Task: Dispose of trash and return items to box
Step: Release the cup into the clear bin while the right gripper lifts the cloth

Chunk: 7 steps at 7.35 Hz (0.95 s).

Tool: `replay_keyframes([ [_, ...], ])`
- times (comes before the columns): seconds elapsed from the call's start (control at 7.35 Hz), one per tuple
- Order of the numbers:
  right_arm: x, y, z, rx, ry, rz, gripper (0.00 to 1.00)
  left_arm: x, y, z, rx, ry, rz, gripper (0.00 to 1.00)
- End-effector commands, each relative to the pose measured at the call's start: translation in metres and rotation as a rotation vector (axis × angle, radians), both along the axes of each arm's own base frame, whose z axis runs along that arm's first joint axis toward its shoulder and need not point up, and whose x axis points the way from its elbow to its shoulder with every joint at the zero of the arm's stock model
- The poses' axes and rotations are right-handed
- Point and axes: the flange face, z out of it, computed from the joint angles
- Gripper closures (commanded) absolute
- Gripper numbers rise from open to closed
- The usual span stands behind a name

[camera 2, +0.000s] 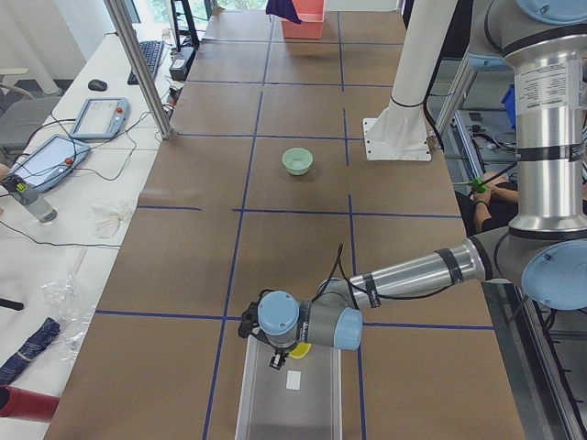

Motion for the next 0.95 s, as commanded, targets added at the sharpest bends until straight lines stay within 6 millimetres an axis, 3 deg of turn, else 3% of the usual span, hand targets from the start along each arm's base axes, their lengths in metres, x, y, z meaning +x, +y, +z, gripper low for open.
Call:
replay_keyframes([
  [0.0,0.000,0.000,0.000,0.005,0.003,-0.003,1.00,-0.012,-0.021,-0.058,0.129,-0.065,-0.033,0.00],
  [0.14,-0.001,0.002,0.004,0.009,0.011,-0.016,1.00,-0.043,-0.028,-0.093,0.138,-0.116,-0.100,0.00],
  [0.27,0.000,0.004,0.012,0.024,0.031,-0.036,1.00,-0.072,-0.031,-0.153,0.141,-0.186,-0.165,0.00],
  [0.41,0.004,0.008,0.027,0.043,0.070,-0.056,1.00,-0.086,-0.027,-0.208,0.138,-0.233,-0.204,0.00],
  [0.68,0.020,0.011,0.072,0.074,0.185,-0.091,1.00,-0.079,-0.036,-0.249,0.075,-0.161,-0.335,0.00],
  [0.82,0.029,0.019,0.101,0.084,0.290,-0.123,1.00,-0.049,-0.047,-0.273,0.051,-0.043,-0.329,0.00],
])
